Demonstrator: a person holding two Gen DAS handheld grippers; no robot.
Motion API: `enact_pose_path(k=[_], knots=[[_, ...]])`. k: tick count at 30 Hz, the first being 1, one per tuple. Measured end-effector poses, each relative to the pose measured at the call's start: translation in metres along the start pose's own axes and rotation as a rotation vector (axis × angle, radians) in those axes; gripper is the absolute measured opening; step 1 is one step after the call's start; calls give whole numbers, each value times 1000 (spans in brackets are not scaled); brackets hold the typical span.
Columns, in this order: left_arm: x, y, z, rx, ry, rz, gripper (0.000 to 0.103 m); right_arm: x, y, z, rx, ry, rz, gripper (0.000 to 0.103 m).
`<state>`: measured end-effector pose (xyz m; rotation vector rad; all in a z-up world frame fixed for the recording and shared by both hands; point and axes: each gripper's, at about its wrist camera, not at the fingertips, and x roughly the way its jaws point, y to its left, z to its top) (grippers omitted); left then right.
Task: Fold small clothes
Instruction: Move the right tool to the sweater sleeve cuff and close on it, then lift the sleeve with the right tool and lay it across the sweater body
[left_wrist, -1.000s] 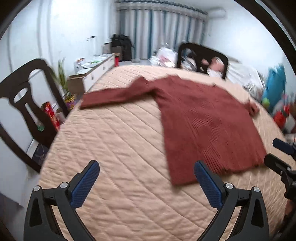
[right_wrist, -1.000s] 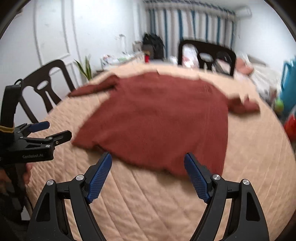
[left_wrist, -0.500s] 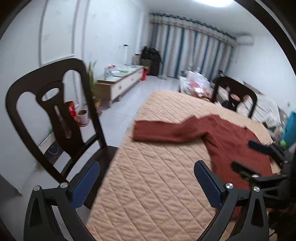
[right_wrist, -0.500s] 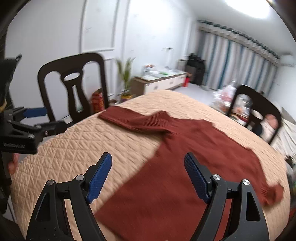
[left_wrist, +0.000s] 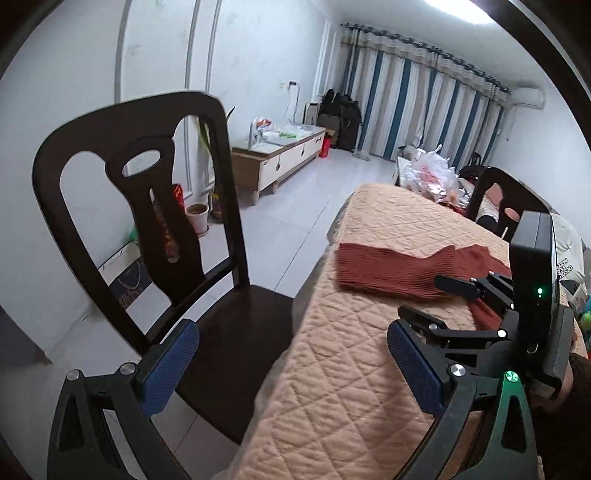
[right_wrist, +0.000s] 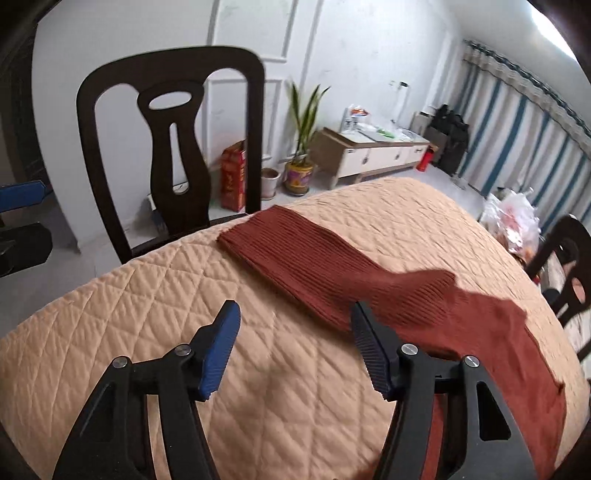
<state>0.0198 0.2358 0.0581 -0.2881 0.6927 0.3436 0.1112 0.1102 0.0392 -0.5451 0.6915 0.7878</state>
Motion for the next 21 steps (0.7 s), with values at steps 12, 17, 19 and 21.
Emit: enact_pose_path(k=[12, 17, 19, 21], knots=[[17, -1, -1, -13, 50, -41, 103, 30, 10, 20, -73, 45, 28, 44], [20, -6, 0, -11, 60, -43, 103, 33, 11, 25, -70, 49, 39, 28], [21, -8, 0, -10, 64, -46, 103, 34, 12, 26, -73, 53, 31, 19], [21, -10, 1, -7, 67, -45, 103, 34, 11, 27, -61, 53, 28, 12]])
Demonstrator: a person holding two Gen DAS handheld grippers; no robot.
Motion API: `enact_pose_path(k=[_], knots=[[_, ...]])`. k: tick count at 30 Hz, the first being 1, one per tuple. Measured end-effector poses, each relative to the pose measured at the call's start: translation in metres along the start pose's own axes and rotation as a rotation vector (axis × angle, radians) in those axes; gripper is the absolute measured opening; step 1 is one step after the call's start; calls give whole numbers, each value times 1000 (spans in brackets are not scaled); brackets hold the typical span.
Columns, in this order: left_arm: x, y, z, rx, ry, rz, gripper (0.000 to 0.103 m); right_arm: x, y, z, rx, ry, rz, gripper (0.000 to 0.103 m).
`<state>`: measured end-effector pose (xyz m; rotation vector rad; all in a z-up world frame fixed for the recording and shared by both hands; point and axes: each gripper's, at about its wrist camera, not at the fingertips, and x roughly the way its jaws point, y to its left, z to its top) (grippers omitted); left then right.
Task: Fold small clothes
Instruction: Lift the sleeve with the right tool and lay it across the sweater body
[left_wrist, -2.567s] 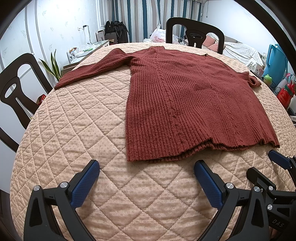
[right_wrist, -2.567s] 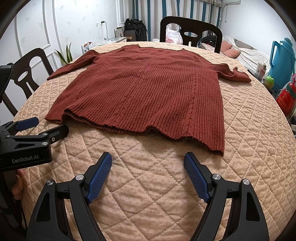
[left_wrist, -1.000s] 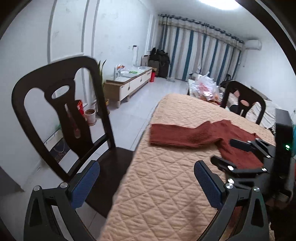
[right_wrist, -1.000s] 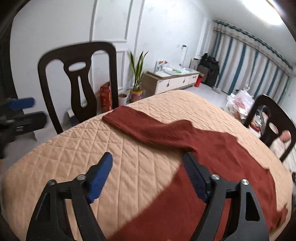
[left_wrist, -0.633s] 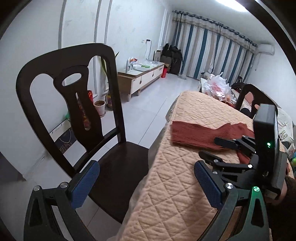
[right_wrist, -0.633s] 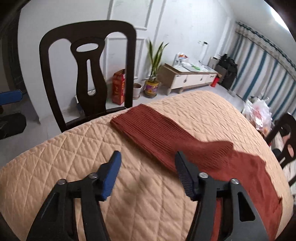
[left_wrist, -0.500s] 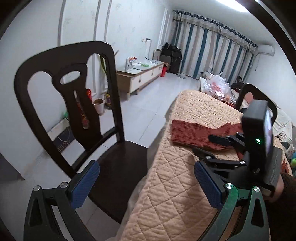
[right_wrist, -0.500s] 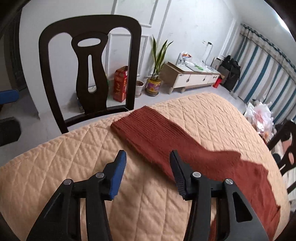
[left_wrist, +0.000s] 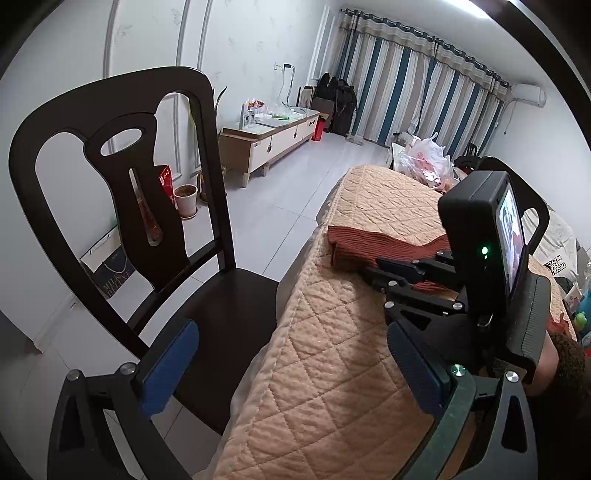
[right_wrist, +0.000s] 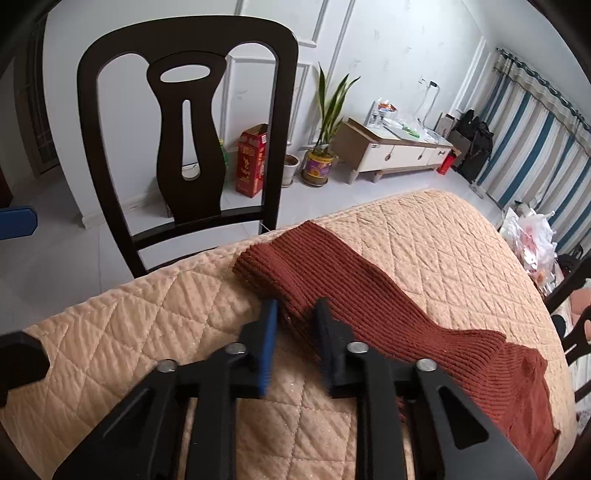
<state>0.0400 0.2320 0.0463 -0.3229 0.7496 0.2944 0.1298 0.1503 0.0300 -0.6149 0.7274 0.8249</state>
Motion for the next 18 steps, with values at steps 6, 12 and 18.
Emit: enact_pose_path(k=[6, 12, 18], knots=[[0, -11, 6, 18, -8, -10, 103, -11, -36, 1, 203, -27, 76, 10], [6, -27, 15, 42, -4, -37, 103, -36, -71, -4, 360, -75, 122, 9], [23, -45, 25, 50, 33, -97, 103, -68, -103, -16, 498, -144, 126, 9]])
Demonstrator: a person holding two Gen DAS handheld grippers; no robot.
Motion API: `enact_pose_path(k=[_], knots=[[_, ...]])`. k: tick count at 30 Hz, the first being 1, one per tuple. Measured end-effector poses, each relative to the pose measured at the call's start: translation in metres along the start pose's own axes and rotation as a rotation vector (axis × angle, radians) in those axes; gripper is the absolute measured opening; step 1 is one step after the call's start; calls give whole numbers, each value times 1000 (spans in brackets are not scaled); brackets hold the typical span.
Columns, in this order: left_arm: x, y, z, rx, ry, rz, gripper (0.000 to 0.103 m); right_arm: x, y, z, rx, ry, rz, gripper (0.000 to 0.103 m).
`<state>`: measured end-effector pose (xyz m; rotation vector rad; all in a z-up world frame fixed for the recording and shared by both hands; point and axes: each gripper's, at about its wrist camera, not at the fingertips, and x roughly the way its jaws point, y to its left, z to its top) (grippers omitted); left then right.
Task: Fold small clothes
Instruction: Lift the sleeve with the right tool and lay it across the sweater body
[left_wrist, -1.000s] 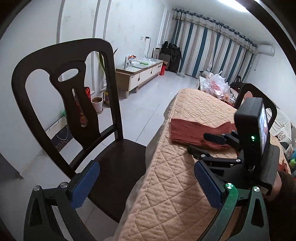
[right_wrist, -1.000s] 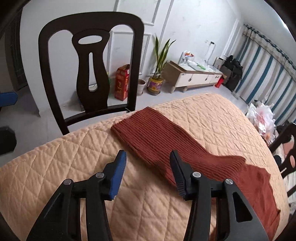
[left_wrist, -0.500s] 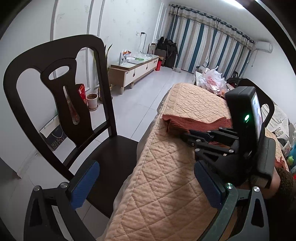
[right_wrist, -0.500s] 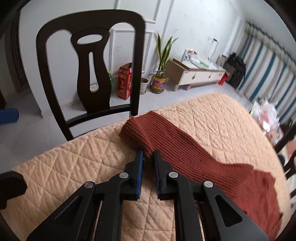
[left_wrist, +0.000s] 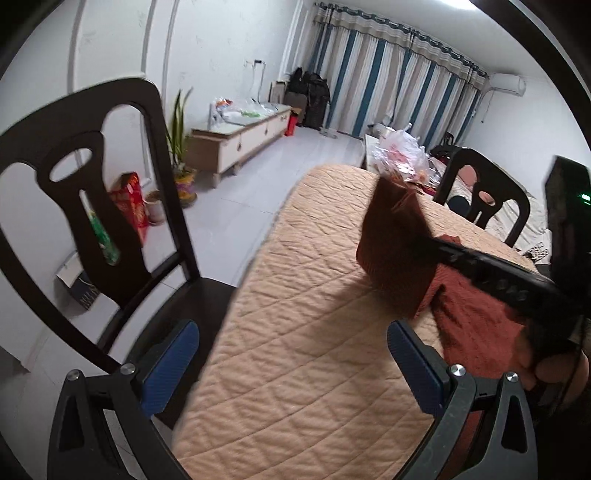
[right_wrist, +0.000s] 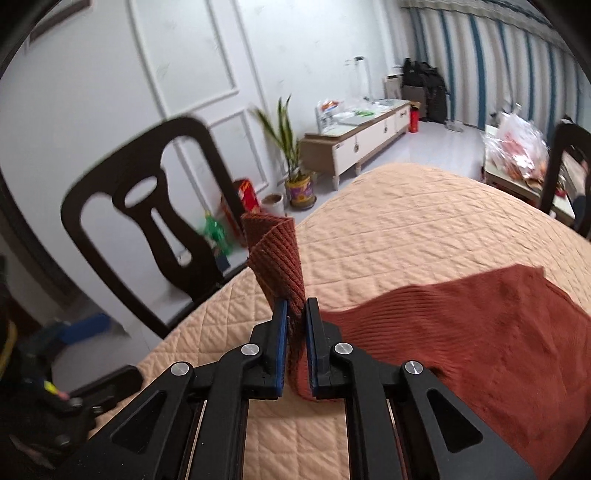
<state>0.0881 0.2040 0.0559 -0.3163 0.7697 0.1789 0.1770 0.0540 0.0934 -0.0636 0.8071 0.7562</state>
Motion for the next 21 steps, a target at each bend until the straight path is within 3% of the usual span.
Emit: enact_pose_path(k=[5, 18, 21], knots=[[10, -23, 7, 48, -2, -17, 103, -29, -26, 0, 103, -87, -14, 9], [46, -70, 28, 49, 39, -75, 103, -72, -89, -29, 321, -224, -206, 9], [52, -86, 32, 71, 29, -82, 103, -83, -96, -38, 318, -244, -265, 9]])
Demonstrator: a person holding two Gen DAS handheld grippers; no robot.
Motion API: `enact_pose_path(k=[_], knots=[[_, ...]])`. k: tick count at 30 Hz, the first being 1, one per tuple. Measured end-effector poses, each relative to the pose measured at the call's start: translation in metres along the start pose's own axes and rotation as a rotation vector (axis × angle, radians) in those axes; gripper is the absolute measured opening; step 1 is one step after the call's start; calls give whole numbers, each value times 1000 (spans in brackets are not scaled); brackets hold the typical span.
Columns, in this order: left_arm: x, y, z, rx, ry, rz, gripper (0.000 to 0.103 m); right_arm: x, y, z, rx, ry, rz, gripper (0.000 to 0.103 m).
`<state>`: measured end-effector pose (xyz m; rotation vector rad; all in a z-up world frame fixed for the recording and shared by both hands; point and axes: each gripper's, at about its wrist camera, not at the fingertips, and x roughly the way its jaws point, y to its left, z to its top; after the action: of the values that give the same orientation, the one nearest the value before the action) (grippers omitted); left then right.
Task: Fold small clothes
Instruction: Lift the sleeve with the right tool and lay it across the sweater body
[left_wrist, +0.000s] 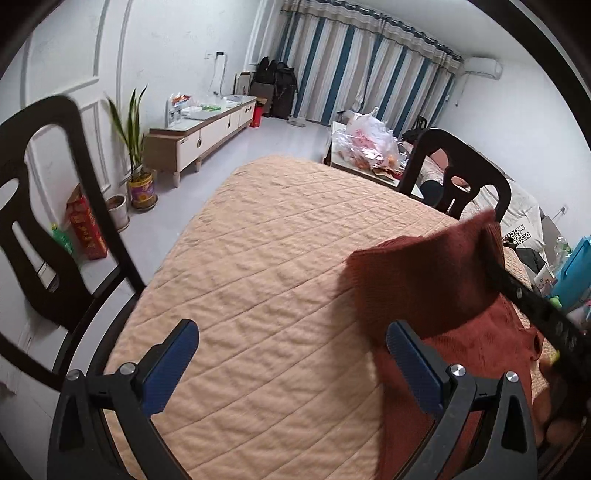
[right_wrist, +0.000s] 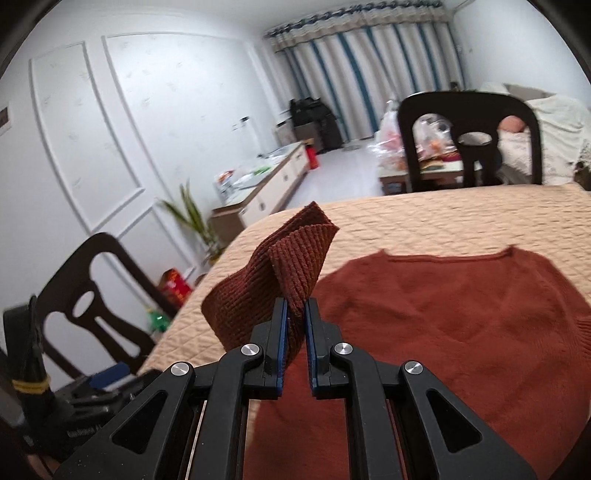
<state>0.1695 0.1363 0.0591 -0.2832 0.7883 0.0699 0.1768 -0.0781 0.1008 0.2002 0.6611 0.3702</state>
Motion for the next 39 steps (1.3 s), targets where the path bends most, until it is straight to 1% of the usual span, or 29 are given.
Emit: enact_pose_path(k=[2, 6, 9, 11, 13, 15, 20, 23, 27, 31, 32, 34, 36, 39], knots=[[7, -10, 4, 17, 0, 11, 103, -3, -5, -3, 10, -3, -29, 9], [23, -25, 10, 22, 18, 9, 103, -7, -28, -5, 73, -12, -107, 9], [32, -35, 13, 32, 19, 18, 103, -5, -45, -8, 138, 3, -140, 9], [37, -40, 14, 41, 20, 34, 103, -6, -53, -10, 163, 9, -153, 9], [43, -48, 15, 70, 19, 58, 103, -6, -57, -13, 162, 14, -164, 9], [52, -55, 13, 102, 44, 59, 103, -5, -63, -15, 182, 34, -161, 9], [68, -63, 8, 127, 84, 97, 103, -5, -76, -19, 212, 69, -149, 10], [73, -62, 6, 132, 107, 117, 103, -5, -80, -20, 228, 89, -158, 12], [74, -63, 6, 133, 111, 137, 103, -10, -85, -22, 252, 105, -183, 23], [77, -56, 5, 111, 123, 149, 103, -12, -98, -23, 305, 134, -203, 25], [77, -55, 5, 111, 125, 153, 103, -13, -103, -24, 312, 140, -213, 28], [79, -53, 6, 117, 131, 160, 103, -15, -112, -24, 330, 143, -235, 40], [80, -52, 5, 123, 135, 171, 103, -18, -121, -24, 360, 135, -240, 41], [83, -47, 5, 108, 152, 192, 103, -20, -132, -22, 388, 148, -239, 42]])
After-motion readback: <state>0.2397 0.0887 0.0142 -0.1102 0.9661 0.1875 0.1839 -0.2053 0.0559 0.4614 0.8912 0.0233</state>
